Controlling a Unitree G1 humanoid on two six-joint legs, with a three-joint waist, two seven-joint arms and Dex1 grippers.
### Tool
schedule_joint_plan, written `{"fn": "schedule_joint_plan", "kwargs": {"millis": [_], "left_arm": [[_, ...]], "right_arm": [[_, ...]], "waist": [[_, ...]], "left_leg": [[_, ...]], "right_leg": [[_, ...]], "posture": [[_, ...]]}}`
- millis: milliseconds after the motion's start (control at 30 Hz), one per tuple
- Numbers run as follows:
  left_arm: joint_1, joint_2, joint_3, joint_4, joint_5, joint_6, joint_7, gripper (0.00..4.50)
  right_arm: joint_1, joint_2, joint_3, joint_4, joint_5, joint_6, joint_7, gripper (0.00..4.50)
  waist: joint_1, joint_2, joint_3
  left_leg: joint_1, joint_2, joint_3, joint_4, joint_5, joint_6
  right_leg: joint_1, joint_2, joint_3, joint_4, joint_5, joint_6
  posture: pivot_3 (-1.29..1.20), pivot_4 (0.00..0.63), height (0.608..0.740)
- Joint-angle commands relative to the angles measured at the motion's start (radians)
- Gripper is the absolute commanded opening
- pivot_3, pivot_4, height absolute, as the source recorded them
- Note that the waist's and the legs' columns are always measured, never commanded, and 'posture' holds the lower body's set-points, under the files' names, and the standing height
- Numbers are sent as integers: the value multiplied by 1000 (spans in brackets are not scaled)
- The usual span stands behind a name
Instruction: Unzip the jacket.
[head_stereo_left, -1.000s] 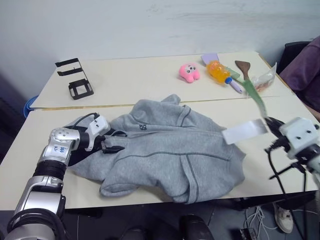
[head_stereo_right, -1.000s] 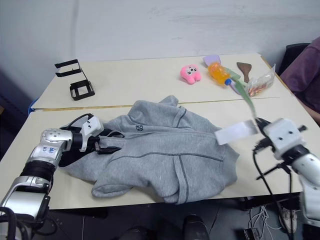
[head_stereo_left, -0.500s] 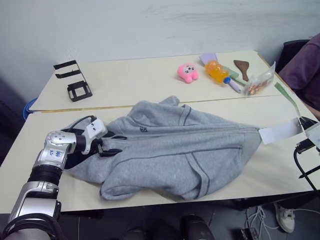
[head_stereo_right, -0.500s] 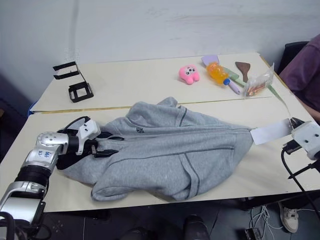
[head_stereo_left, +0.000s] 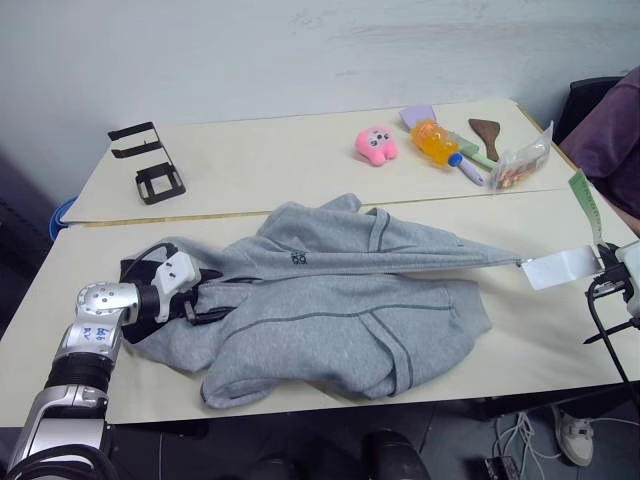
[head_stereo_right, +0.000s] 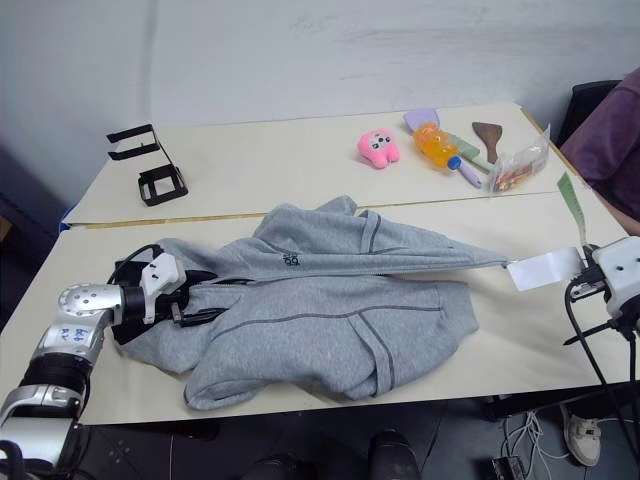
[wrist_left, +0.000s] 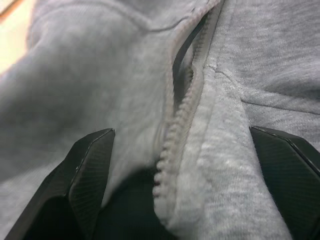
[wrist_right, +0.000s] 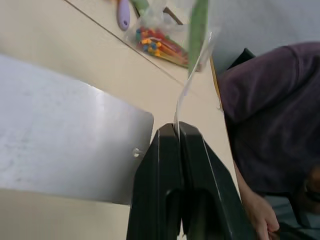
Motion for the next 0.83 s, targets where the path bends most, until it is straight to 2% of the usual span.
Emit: {"fn": "schedule_joint_plan", "kwargs": {"millis": [33, 133, 233, 367, 433, 533, 600, 700, 833], "left_arm": [[90, -8, 42, -71, -91, 22, -81, 4500], [144, 33, 110, -251, -196, 160, -91, 4500], [211, 91, 188, -439, -277, 260, -77, 4500], [301, 152, 261, -572, -315, 334, -60, 4500], [351, 163, 283, -610, -311, 321, -62, 4500], [538, 190, 331, -663, -251, 210, -111, 4500], [607, 194, 348, -648, -218, 152, -105, 4500], [657, 182, 364, -621, -200, 89, -90, 4500], [683, 164, 370, -643, -186, 52, -55, 4500]], "right_arm": [[67, 18, -90, -139, 180, 3, 146, 616], [153, 26, -149, -276, 341, 79, 274, 1544], [235, 11, -182, -438, 436, 169, 350, 2535], [330, 20, -175, -628, 491, 202, 447, 3918], [361, 33, -152, -683, 486, 183, 488, 4474], [471, 50, -51, -776, 479, 174, 606, 4474], [498, 81, -1, -766, 447, 118, 643, 4474], [504, 121, 45, -689, 357, -19, 680, 4474], [467, 154, 47, -612, 327, -97, 666, 4474]], "waist": [[6, -2, 2], [11, -10, 8], [11, -17, 12], [25, -24, 17], [34, -24, 17], [37, -25, 19], [39, -26, 20], [53, -26, 21], [60, -26, 22]], "left_leg": [[-2, 0, 0, 0, 0, 0], [-10, 0, -2, 0, 1, 0], [-20, 0, -4, 4, 1, 2], [-24, 0, -7, 7, -2, 5], [-25, 0, -7, 8, -4, 6], [-26, 0, -8, 9, -7, 7], [-26, 1, -10, 9, -10, 6], [-37, 0, -12, 19, -13, 10], [-38, -3, -12, 24, -15, 13]], "right_leg": [[-3, 0, 0, 1, 0, 0], [-10, 1, -2, 2, 0, 0], [-14, 1, -4, 3, 1, 1], [-14, 0, -6, -1, 1, 2], [-14, 0, -7, -3, 2, 2], [-14, 0, -7, -7, 2, 3], [-14, 1, -10, -8, 1, 2], [-19, 0, -13, -8, 1, 2], [-17, -3, -12, -9, 3, 5]], "posture": [[0, 150, 740], [0, 150, 740], [0, 150, 740], [0, 150, 740], [0, 150, 740], [0, 150, 740], [0, 150, 740], [0, 150, 740], [0, 150, 740]]}}
